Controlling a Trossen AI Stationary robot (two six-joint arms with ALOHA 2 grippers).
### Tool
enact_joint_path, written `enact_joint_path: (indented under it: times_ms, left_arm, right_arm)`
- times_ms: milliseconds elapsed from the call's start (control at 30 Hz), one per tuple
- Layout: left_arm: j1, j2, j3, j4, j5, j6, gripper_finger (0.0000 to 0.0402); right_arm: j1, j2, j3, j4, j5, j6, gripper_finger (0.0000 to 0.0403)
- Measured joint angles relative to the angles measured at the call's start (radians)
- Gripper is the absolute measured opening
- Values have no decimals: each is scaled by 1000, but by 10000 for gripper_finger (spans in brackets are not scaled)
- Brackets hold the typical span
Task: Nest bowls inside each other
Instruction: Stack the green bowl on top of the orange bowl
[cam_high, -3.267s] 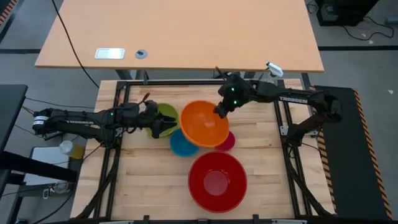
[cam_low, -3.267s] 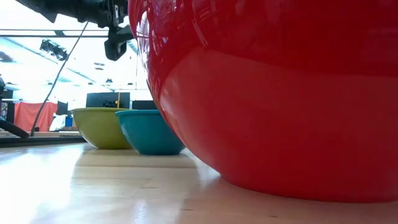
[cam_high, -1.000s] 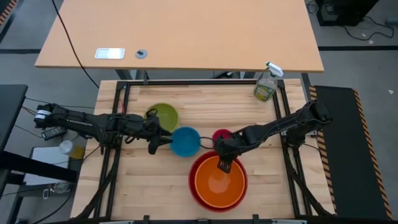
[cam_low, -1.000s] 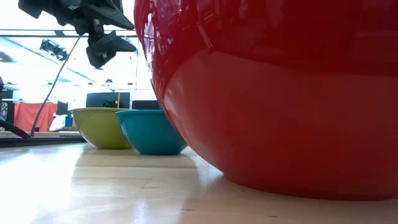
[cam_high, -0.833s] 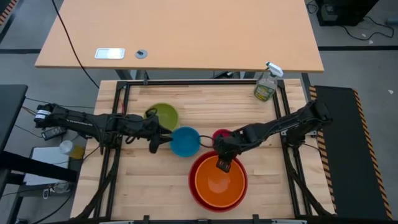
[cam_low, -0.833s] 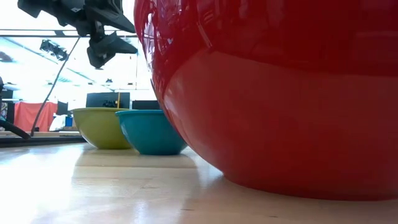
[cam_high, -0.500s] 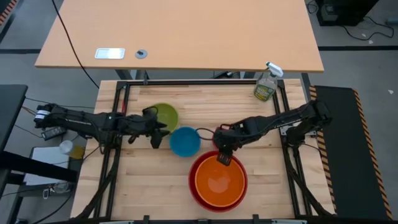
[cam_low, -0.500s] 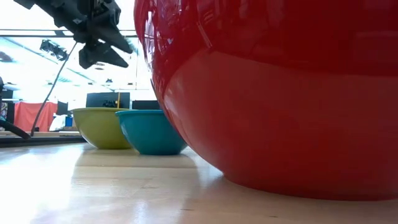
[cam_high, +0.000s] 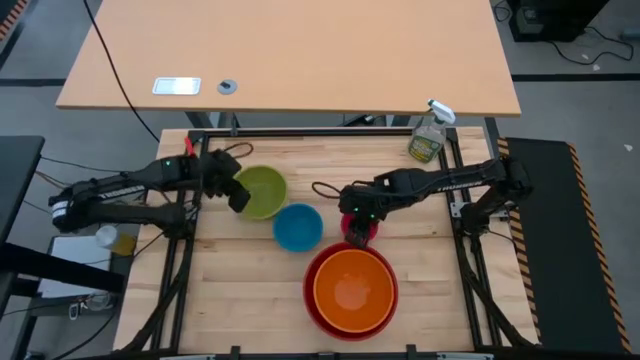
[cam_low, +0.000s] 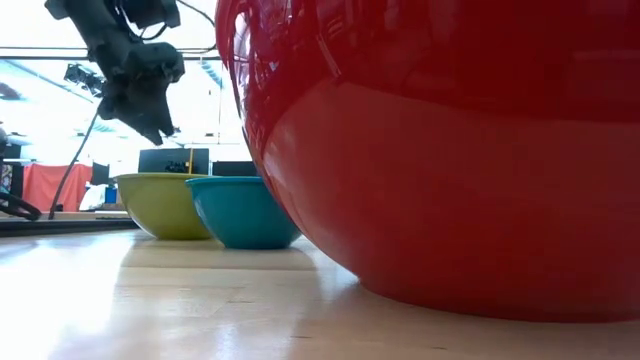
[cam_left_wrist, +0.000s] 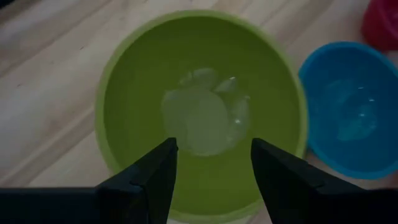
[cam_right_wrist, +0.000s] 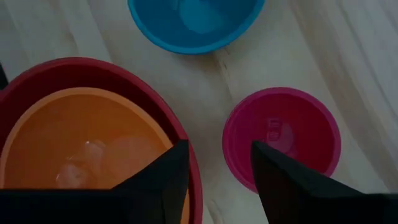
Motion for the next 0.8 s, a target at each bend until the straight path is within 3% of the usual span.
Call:
enact_joint_path:
  times_ms: [533, 800]
  left_arm:
    - [417, 29, -8, -88, 95, 128, 208]
    - [492, 172, -8, -38, 202, 195, 208]
  right_arm:
    - [-44, 0, 0, -1, -41, -83, 185]
    - [-48, 0, 0, 0, -18, -135, 188]
